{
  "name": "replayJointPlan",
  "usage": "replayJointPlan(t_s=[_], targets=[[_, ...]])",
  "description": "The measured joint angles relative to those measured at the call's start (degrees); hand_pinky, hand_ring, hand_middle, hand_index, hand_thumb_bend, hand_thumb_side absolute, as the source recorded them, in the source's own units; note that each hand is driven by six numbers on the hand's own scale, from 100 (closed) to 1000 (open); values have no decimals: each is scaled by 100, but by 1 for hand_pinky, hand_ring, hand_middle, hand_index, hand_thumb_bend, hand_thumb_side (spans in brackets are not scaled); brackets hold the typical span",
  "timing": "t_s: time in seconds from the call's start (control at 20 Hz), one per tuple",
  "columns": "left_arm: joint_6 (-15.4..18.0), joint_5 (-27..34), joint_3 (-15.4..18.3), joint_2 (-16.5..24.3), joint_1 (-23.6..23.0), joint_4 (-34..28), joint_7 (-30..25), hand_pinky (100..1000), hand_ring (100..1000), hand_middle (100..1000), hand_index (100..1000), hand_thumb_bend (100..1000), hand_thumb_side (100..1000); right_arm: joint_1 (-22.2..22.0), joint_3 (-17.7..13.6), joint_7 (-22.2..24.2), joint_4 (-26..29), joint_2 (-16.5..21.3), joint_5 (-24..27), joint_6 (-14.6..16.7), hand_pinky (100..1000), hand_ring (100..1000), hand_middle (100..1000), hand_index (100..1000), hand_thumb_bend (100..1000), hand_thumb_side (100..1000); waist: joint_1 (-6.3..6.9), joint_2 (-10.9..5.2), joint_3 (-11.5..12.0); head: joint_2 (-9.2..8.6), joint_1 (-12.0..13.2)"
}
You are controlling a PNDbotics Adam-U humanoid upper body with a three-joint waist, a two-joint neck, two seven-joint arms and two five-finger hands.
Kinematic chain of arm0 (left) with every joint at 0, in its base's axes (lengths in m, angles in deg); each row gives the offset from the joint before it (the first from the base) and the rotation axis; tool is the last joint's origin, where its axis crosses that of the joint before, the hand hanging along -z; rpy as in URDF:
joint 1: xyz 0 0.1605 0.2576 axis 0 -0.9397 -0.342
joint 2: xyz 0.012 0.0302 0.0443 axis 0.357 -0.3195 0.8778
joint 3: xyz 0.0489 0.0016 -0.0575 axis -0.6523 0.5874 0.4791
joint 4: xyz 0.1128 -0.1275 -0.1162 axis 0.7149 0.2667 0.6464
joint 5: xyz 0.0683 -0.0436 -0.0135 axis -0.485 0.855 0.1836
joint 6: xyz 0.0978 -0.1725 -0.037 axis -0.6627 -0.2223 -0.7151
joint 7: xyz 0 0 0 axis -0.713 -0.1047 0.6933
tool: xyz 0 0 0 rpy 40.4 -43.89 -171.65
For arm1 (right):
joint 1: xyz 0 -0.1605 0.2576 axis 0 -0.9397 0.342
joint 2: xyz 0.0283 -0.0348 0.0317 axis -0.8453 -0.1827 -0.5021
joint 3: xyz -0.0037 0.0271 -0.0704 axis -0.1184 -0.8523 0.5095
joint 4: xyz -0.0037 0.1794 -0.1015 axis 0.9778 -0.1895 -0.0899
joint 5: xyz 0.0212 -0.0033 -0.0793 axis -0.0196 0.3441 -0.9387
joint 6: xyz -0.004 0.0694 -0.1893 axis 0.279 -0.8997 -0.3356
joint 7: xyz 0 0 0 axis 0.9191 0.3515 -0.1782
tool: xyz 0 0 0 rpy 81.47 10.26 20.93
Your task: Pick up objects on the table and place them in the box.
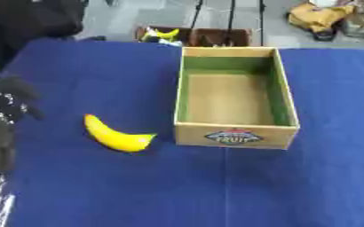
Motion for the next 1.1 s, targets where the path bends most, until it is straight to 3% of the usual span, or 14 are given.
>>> replayJointPlan(t_s=[0.7,1.1], targets=[[19,-163,40,12,-5,0,-6,408,623,607,758,100,1000,0,-1,5,0,4,-6,1,627,711,616,853,100,1000,48,61,-15,-70,-36],[172,-701,89,524,66,0,-68,439,665,655,796,100,973,-9,0,19,0,24,-6,-13,627,711,616,852,100,1000,116,24,-18,128,-147]])
